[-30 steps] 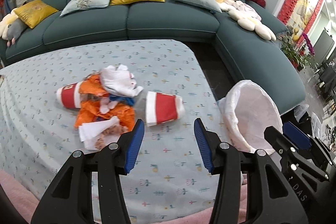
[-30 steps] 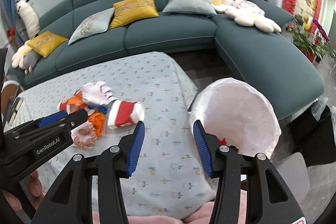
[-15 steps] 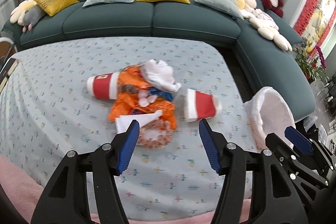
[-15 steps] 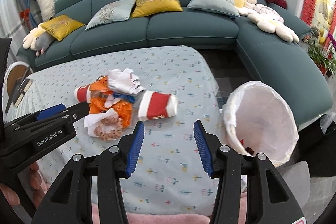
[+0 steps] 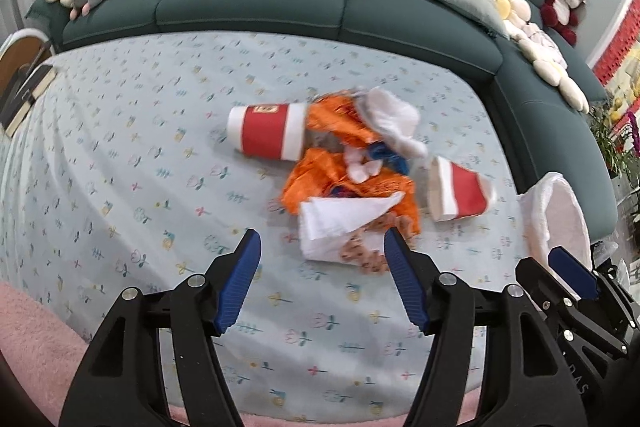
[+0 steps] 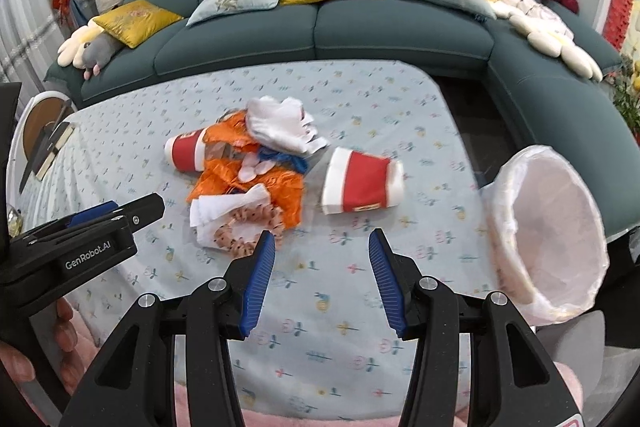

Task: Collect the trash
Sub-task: 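Move both open tools back over the trash pile, then grasp the white tissue with the left tool while the right tool grasps the beaded bracelet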

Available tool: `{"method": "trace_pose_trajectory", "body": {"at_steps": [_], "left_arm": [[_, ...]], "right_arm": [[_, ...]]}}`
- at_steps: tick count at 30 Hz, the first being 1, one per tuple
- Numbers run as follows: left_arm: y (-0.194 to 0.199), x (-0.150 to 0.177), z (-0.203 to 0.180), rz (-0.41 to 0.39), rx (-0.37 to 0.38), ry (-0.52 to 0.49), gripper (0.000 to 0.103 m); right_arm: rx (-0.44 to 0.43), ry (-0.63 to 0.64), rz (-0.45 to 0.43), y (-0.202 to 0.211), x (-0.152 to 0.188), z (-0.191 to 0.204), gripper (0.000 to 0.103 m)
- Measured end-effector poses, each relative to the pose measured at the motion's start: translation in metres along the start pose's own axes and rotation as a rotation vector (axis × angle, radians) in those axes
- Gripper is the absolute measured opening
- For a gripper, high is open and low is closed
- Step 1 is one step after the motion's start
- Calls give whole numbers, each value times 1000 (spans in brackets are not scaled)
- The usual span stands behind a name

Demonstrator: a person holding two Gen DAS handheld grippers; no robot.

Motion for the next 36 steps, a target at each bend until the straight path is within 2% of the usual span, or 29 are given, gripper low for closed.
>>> {"method": "trace_pose_trajectory", "body": {"at_steps": [10, 27, 29, 32, 33, 35, 36], "left_arm": [[-37, -5, 15, 70, -1, 32, 61], [-98, -10, 13, 186, 38, 89, 64], [-102, -9, 12, 191, 45, 91, 63], [-105, -7, 9, 198, 52, 76, 56], [-106, -7, 7, 200, 53, 69, 52], [-108, -5, 5, 208, 66, 54, 40], [-108, -4, 4, 214, 69, 47, 35]], "right_arm": [[-22, 3, 68, -48, -3, 23, 48], [-46, -22, 160, -111, -3, 29, 45], [-53, -20, 170, -116, -1, 29, 38], [-62, -23, 189, -124, 2, 31, 29], [-68, -26, 196, -126, 4, 30, 26], [-76, -32, 210, -129, 8, 29, 13], [-80, -35, 216, -130, 11, 28, 11]]}}
Point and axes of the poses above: each gripper's, at about its wrist camera, not at the fingertips, and y roughly against the way its jaws point, z to its left, x to its underside, the point moved 3 cm from there along -y, roughly the way its jaws point, and after that the axes turned 5 degrees about y, right-handed, at the moved point
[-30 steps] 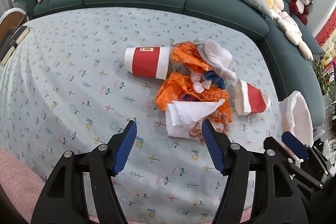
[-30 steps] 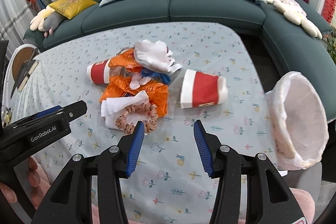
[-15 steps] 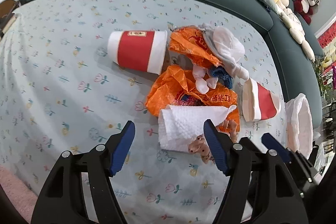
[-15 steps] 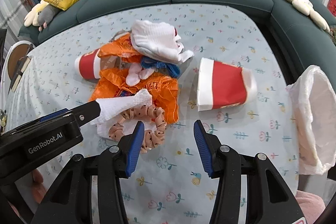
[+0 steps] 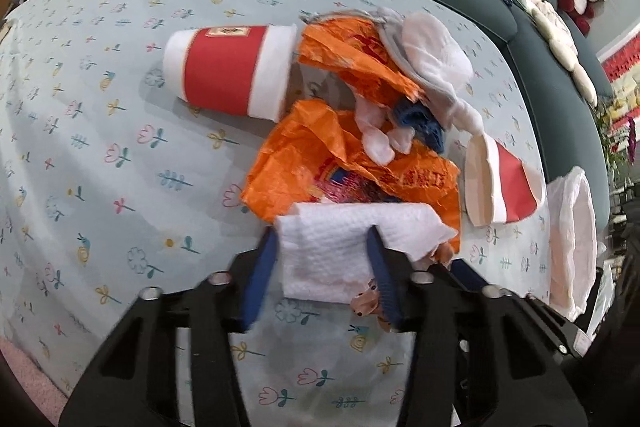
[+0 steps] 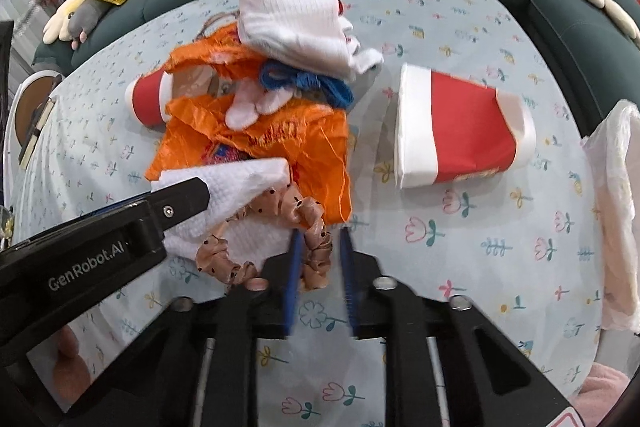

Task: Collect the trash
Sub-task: 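Grasp the white tissue with the left tool while the right tool grasps the beaded bracelet, then carry tissue and bracelet to the bin and open both tools inside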

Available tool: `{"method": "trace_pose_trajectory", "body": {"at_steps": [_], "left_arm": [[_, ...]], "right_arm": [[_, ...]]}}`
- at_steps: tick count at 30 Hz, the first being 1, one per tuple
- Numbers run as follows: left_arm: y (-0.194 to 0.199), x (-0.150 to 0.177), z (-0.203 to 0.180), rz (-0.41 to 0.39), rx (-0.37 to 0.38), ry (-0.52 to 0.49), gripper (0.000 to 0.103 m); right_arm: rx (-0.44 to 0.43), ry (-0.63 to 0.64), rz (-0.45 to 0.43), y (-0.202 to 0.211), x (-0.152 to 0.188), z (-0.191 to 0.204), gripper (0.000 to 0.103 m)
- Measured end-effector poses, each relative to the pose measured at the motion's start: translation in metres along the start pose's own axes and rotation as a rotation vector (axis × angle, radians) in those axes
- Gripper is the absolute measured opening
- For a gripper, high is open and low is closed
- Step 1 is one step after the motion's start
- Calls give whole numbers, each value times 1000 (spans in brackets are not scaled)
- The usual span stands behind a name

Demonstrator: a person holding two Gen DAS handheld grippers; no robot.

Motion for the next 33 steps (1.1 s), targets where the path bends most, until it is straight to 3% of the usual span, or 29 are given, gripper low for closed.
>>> {"method": "trace_pose_trajectory", "body": {"at_steps": [3, 7, 21, 33], "left_arm": [[0, 2, -4, 2, 2, -18, 16], [4, 7, -14, -2, 13, -40, 4], [55, 21, -68, -103, 56, -137, 2], [90, 40, -142, -161, 104, -270, 2]], "right_arm": [[4, -3, -9, 4, 5, -4, 9], [14, -8, -33, 16, 7, -14, 8], [83, -91, -183, 92, 11, -73, 8], [140, -183, -283, 151, 26, -139, 7]]}}
Point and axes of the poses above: each gripper's, at about its wrist camera, not at the fingertips, and y roughly against the way its jaws point, z to its left, x to its underside, the point moved 3 cm from there along -y, roughly the way its jaws point, and after that the axes turned 5 degrees about y, right-handed, at the moved point
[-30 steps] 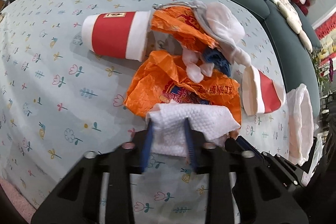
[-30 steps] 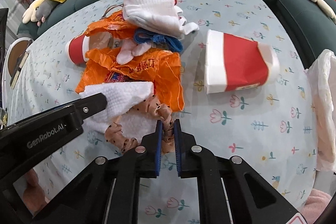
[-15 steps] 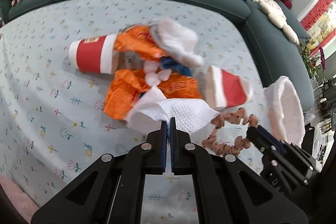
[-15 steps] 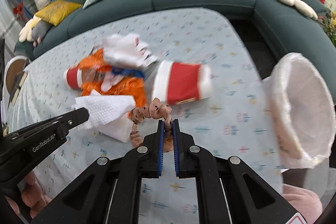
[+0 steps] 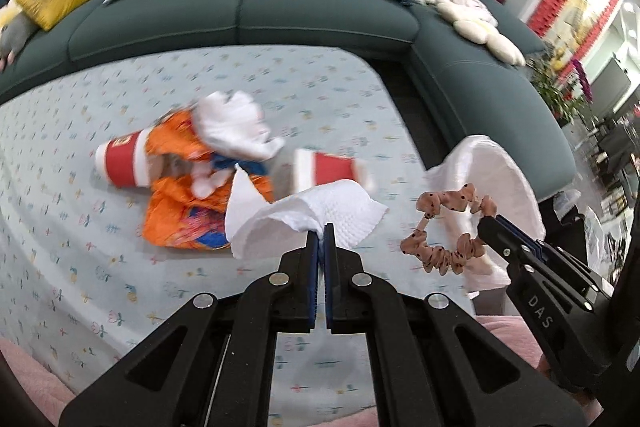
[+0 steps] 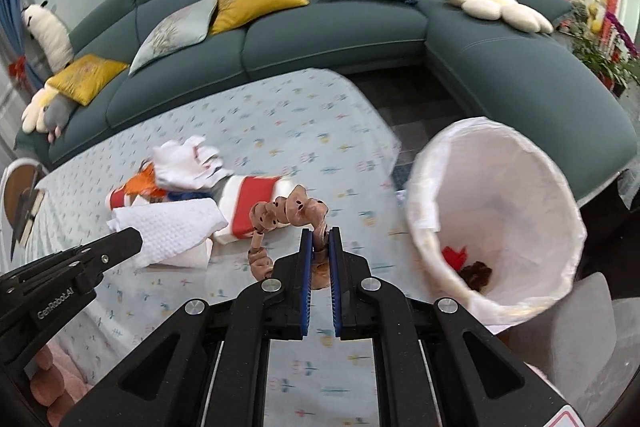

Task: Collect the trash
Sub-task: 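Carry tissue and bracelet to the bin and open both tools inside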

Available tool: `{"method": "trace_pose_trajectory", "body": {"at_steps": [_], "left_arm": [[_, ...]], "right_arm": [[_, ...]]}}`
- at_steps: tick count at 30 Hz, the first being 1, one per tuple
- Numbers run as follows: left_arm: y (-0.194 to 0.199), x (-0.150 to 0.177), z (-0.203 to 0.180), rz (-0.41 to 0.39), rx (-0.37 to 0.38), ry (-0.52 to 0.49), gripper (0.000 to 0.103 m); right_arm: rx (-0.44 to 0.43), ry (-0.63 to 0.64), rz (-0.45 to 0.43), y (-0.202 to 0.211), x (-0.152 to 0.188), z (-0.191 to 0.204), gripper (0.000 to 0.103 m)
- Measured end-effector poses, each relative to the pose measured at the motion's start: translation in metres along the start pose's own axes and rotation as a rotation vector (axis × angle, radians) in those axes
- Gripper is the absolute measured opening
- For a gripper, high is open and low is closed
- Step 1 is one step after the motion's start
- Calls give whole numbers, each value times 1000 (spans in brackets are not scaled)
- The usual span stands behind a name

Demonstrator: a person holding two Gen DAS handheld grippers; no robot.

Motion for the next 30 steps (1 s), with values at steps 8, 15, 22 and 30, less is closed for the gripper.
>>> {"method": "trace_pose_trajectory", "body": {"at_steps": [8, 15, 22, 30], "left_arm": [[2, -1, -65, -12, 47, -101, 2], [-4, 0, -113, -8, 80, -174, 2], [-14, 0, -152, 2, 107, -229, 2], [-29, 2, -194, 24, 146, -300, 2]], "right_arm": [[47, -69, -36, 21, 1, -54, 7], [82, -121, -54, 31, 2, -97, 7], [108, -166, -60, 34, 6, -131, 7], [144, -225, -60, 34, 11, -168, 7]]}}
Point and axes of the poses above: each gripper's, at about its wrist camera, not at the fingertips, and y roughly against the way its jaws point, z to its left, x to its underside, the point moved 3 cm from there along -y, roughly the way its jaws point, and after that the axes turned 5 degrees about y, right-handed, at the moved point
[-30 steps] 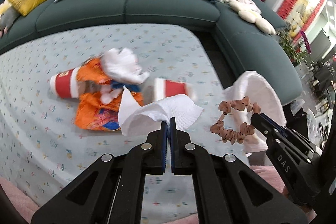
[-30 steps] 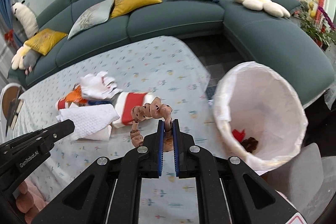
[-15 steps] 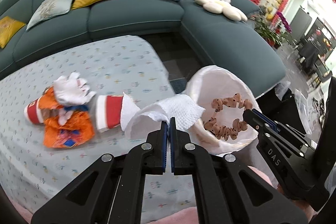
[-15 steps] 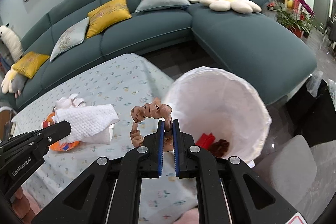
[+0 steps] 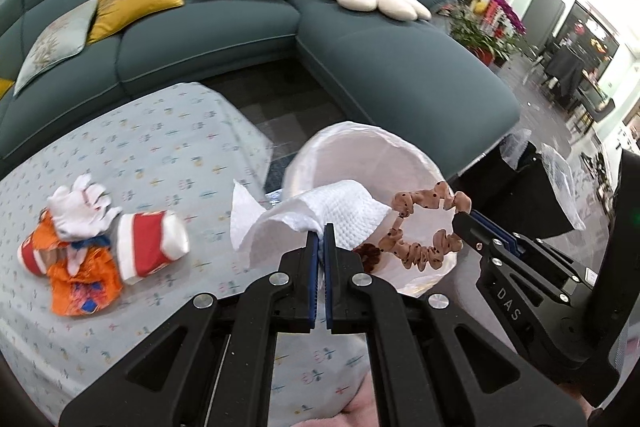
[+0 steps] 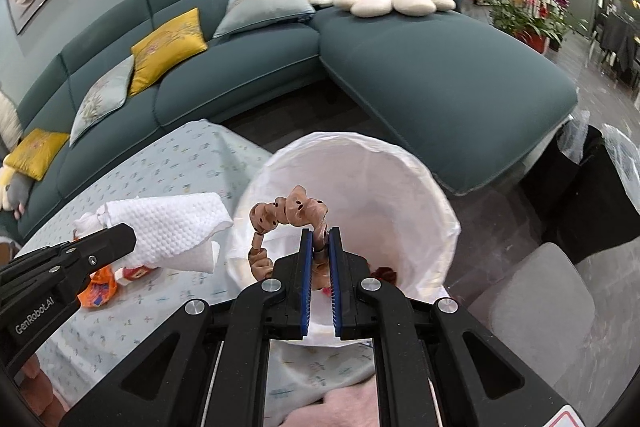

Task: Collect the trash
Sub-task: 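Carry tissue and bracelet to the bin and open both tools inside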

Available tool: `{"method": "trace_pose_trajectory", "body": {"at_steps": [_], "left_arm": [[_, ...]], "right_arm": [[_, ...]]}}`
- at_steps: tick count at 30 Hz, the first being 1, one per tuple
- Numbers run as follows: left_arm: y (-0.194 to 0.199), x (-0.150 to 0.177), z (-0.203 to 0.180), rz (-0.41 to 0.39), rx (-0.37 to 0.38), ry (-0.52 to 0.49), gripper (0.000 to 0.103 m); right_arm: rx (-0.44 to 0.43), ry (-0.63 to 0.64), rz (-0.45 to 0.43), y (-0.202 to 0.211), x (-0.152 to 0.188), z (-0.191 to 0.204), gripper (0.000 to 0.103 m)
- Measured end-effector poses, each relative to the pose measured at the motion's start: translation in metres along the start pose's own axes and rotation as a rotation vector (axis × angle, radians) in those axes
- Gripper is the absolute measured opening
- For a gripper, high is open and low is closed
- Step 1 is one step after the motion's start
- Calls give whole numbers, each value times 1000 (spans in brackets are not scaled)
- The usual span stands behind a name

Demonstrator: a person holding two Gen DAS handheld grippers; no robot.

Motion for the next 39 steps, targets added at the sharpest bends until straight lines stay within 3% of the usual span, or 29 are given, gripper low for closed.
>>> {"method": "trace_pose_trajectory", "body": {"at_steps": [8, 18, 21, 23, 36, 39], "left_arm": [[-23, -6, -28, 30, 30, -37, 2], [-41, -9, -43, 49, 63, -36, 5], [-43, -9, -41, 50, 44, -20, 23], [-43, -9, -36, 46, 30, -9, 28], [-28, -5, -6, 29, -6, 51, 30], [-22, -4, 2, 20, -14, 65, 30]], "right_arm": [[33, -43, 10, -8, -1, -31, 8], [41, -51, 14, -17, -2, -41, 10], [40, -39, 11, -16, -2, -36, 15], [46, -27, 10, -17, -2, -33, 19], [30, 11, -4, -8, -9, -11, 22], [25, 22, -10, -5, -10, -3, 28]]}}
Point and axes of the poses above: each gripper's, at about its wrist camera, not at the fingertips, and y roughly against the way its jaws point, z to its left, x to its underside, the point moved 3 cm from there along -y, roughly the way its jaws point, and after that the axes turned 5 degrees about y, right-handed, at the moved point
